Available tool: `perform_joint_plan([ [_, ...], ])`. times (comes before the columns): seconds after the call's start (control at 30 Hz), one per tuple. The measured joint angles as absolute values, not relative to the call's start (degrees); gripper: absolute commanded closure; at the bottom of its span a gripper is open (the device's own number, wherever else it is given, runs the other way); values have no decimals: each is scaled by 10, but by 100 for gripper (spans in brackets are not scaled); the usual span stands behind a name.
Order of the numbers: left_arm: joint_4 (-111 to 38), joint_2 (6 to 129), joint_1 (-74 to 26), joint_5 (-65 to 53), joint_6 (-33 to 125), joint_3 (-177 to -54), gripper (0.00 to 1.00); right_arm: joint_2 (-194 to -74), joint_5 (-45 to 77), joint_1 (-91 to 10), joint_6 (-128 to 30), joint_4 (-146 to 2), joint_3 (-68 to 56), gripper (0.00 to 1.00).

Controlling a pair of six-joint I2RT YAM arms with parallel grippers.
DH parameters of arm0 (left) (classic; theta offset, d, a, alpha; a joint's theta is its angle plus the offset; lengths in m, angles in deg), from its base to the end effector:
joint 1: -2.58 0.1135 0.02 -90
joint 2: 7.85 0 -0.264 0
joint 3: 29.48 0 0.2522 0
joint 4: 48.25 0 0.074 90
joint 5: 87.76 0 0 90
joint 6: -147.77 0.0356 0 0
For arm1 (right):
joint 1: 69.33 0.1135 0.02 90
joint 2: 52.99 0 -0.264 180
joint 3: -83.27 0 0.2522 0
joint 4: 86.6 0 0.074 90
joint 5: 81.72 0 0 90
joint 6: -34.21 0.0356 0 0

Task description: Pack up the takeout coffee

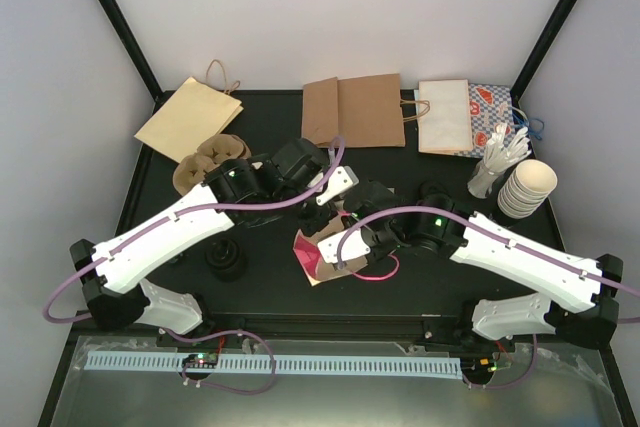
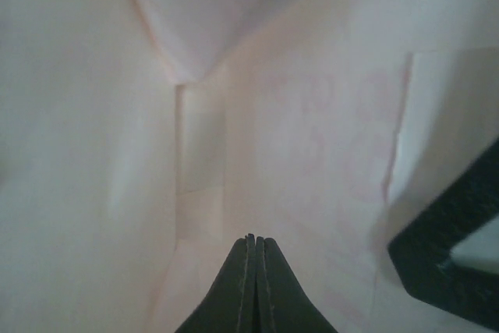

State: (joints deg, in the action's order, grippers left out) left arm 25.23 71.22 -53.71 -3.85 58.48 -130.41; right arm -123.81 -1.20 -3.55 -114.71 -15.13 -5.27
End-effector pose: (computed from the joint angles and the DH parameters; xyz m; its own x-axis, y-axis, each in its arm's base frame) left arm 0.1478 -0.2283 0.3809 -0.4243 0.6582 -0.6219 0.8690 0.4889 -0.0755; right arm 0.1030 0.2147 0.3516 0.5654 -0.8023 -0.1915 -0.7271 -0.3751 -0.5750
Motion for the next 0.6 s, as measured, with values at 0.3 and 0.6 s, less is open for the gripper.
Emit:
perform_joint_plan([
  [0.3,253,706,-537,-58,593,-1304,98,-1238,55,-52,-1189,-127,-54,99],
  [0.6,259,706,-540,-113,598,-1304,98,-1251,74,-69,-1195,-122,-50,99],
])
